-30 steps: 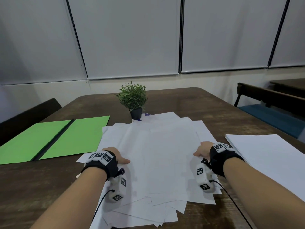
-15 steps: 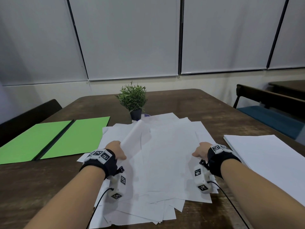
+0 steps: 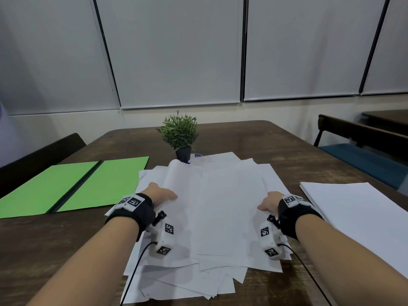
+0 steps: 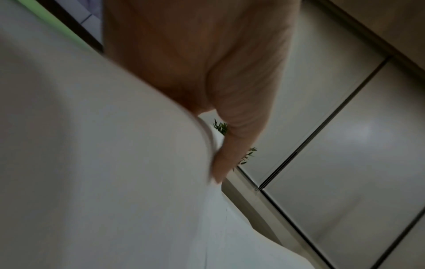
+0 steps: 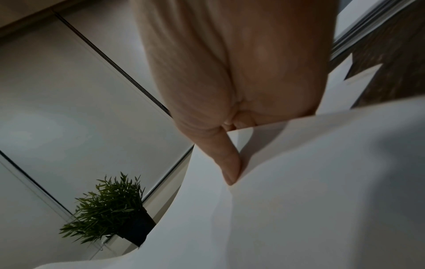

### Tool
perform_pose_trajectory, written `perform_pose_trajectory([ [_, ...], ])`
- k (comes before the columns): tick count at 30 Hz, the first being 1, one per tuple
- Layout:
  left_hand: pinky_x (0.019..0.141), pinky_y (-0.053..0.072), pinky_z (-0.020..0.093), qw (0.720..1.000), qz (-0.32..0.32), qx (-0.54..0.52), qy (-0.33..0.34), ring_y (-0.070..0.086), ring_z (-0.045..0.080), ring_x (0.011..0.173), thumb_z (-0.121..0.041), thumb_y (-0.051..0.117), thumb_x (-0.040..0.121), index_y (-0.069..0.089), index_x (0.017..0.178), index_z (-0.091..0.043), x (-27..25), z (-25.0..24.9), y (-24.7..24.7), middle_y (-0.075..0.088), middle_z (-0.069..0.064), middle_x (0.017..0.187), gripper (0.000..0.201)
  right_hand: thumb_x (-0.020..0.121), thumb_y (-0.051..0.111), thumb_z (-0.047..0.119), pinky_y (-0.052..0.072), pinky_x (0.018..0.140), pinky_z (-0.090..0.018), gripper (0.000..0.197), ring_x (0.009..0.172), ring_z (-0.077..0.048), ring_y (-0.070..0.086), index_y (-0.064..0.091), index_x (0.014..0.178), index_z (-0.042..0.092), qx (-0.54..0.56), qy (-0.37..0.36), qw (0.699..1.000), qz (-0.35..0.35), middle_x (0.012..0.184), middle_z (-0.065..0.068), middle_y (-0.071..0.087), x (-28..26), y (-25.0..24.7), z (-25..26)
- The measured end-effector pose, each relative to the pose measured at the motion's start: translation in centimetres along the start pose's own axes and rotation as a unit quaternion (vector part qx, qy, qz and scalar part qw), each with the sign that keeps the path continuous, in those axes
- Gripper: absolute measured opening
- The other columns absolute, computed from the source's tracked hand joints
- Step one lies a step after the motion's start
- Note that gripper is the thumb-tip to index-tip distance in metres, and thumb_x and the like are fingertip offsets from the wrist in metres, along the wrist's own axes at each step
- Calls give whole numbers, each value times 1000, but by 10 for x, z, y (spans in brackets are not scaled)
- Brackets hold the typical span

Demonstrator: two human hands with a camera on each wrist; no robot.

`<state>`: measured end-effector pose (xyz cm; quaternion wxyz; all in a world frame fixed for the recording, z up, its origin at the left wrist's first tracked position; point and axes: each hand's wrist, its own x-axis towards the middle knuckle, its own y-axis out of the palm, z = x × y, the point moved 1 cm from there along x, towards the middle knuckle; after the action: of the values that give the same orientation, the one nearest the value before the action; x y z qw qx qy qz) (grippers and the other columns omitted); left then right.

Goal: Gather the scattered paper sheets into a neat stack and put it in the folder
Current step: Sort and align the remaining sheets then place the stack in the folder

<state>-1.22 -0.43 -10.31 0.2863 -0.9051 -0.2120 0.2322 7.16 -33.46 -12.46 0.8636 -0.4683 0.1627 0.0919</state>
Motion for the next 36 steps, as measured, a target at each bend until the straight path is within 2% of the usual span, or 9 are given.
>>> perform_pose_trajectory([
  [6, 100, 43, 42, 989, -127, 5, 70, 51, 35, 120, -10, 85, 65, 25, 144, -7, -3, -6, -14, 50, 16, 132, 100, 101, 41, 33, 36, 106, -30, 46, 131, -29, 42, 49, 136, 4, -12, -28, 999, -22, 142, -12, 42, -5, -2, 0],
  [11, 88, 48, 34, 950, -253, 19, 182, 60, 28, 105, -11, 77, 68, 56, 123, -10, -16, -33, -52, 65, 11, 116, 59, 90, 62, 6, 38, 58, -16, 55, 132, -31, 43, 40, 141, 3, 63, -37, 997, 4, 145, -18, 42, -1, -2, -4],
  [14, 86, 48, 32, 917, -293, 25, 270, 61, 25, 101, -14, 75, 71, 65, 111, -13, -28, -61, -67, 68, 5, 108, 41, 100, 47, 20, 44, 90, -24, 25, 136, -27, 38, 54, 122, 11, 35, 14, 999, -3, 149, -13, 35, -9, -5, 2],
  [16, 84, 46, 30, 896, -304, 6, 324, 62, 21, 98, -16, 75, 72, 65, 110, -15, -38, -81, -71, 69, 2, 105, 40, 102, 40, 27, 33, 108, -27, 37, 137, -26, 35, 48, 134, 7, 18, 7, 1000, -16, 148, -10, 34, -14, -7, 6],
  [21, 74, 50, 28, 883, -231, -129, 387, 64, 16, 82, -14, 81, 69, 62, 106, -17, -67, -123, -70, 68, 0, 93, 42, 93, 56, 7, 39, 92, -26, 54, 134, -30, 42, 38, 143, 1, 99, -15, 995, 6, 146, -17, 41, 10, -2, -8],
  [26, 82, 57, 41, 898, -103, -271, 331, 70, 25, 87, -8, 87, 61, 62, 100, -14, -64, -124, -48, 70, 7, 97, 47, 103, 38, 25, 40, 95, -35, 47, 129, -36, 44, 40, 140, -4, 289, -11, 957, -12, 141, -23, 45, 18, -1, -13],
  [31, 79, 56, 52, 950, -43, -264, 161, 68, 35, 88, -13, 92, 50, 57, 106, -6, -27, -82, 10, 68, 15, 104, 67, 82, 21, 82, 54, 77, -39, 100, 94, -35, 66, 61, 115, -3, 457, 45, 887, 46, 104, -20, 67, 40, 3, -25],
  [33, 80, 56, 47, 968, -13, -229, 99, 66, 32, 90, -25, 97, 39, 52, 107, -7, -19, -61, 34, 66, 12, 106, 83, 76, 17, 89, 54, 77, -38, 104, 88, -31, 67, 66, 104, 1, 459, 39, 884, 79, 97, -19, 70, 35, 3, -26],
  [36, 66, 46, 27, 997, 53, -55, 34, 57, 21, 73, -36, 90, 60, 53, 89, -9, -14, -35, 57, 61, 4, 82, 54, 73, 24, 90, 55, 74, -38, 99, 86, -31, 68, 68, 96, 5, 441, 19, 890, 113, 98, -17, 72, 33, 3, -26],
])
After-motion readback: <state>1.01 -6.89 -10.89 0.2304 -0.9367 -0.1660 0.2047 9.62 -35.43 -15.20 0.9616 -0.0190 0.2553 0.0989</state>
